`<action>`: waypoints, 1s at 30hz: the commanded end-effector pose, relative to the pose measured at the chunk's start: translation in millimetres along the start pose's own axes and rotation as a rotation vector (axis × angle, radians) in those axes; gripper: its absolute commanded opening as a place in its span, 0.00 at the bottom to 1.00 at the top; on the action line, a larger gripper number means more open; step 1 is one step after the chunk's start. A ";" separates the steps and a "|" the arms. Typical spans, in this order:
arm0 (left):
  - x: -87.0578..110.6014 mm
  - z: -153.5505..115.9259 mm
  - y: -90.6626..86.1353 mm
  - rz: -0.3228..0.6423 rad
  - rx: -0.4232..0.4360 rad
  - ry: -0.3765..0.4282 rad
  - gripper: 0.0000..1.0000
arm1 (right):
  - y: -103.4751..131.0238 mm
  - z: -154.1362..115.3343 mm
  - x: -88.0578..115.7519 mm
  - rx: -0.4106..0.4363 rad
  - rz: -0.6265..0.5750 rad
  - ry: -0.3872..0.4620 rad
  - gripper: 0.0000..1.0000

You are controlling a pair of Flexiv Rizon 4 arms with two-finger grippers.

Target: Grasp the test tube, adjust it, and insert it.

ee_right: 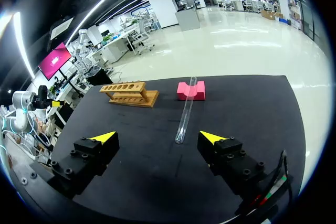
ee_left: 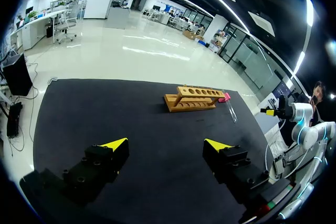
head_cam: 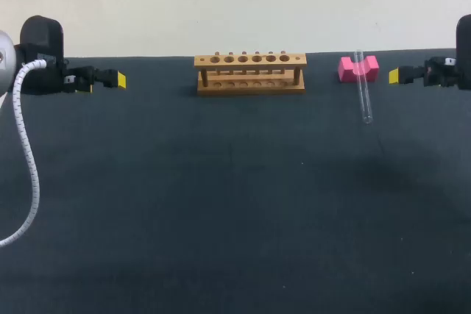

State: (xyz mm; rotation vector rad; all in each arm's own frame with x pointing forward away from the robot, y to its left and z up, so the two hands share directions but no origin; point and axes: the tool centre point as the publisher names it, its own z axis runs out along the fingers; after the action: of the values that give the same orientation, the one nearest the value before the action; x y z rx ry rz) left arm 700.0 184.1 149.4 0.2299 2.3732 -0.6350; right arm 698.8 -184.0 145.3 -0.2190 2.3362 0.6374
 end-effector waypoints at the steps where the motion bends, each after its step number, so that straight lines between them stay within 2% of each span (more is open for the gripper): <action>1: -0.8 -0.6 -0.4 0.000 -0.003 0.004 1.00 | 1.7 -0.8 0.3 0.010 0.000 0.000 1.00; 11: -0.8 -0.6 -0.4 0.000 -0.003 0.004 1.00 | 1.7 -0.8 0.3 0.010 0.000 0.000 1.00; 14: -1.5 3.6 4.3 0.053 0.035 0.004 1.00 | 1.7 -0.8 0.3 0.010 0.000 0.000 1.00; 16: -2.8 6.3 7.6 0.080 0.092 0.009 1.00 | 1.7 -0.8 0.3 0.010 0.000 0.000 1.00; 21: -5.6 14.6 15.0 0.228 0.217 -0.005 1.00 | 1.7 -0.8 0.3 0.010 0.000 0.000 1.00; 30: -8.0 34.1 24.4 0.468 0.436 -0.121 1.00 | 1.7 -0.8 0.3 0.010 0.000 0.000 1.00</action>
State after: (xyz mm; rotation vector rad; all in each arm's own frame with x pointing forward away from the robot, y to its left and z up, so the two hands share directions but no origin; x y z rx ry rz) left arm 728.5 185.4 132.6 0.7394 2.1817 -0.6317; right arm 698.8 -184.0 145.3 -0.2190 2.3364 0.6373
